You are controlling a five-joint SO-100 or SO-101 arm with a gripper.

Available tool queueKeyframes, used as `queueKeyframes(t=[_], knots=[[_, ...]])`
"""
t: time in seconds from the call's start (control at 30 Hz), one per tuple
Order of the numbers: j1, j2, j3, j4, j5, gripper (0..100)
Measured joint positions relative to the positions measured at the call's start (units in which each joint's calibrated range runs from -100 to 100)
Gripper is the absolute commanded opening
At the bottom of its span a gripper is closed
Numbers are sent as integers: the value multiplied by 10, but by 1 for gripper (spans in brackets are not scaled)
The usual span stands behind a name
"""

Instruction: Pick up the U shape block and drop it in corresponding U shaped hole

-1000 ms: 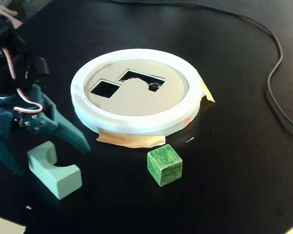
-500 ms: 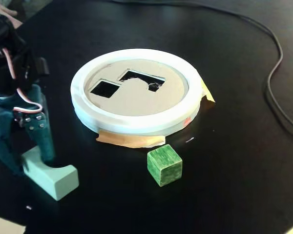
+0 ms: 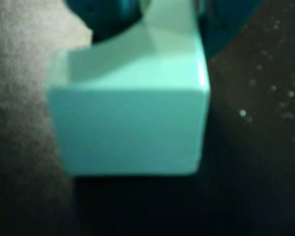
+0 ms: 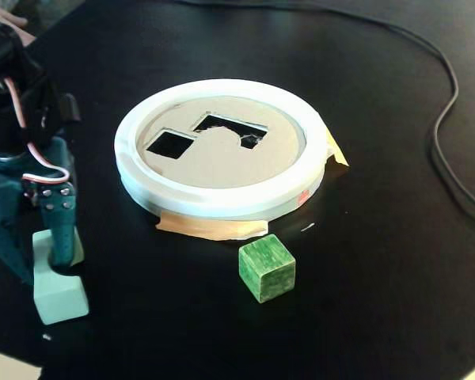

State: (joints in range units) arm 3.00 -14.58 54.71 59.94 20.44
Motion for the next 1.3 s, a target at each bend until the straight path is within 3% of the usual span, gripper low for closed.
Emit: queueKeyframes(t=[0.23,0.4,0.57,0.83,1.03,1.13,1.3], knots=[[1,-21,-37,0,-14,1],[-8,-107,-46,1,-97,1],[-53,-205,-45,1,-240,1],[-265,-276,-113,1,-502,1],[-312,-276,-125,1,-694,1],[-323,-267,-125,1,-770,1],[-317,-217,-125,1,-806,1]])
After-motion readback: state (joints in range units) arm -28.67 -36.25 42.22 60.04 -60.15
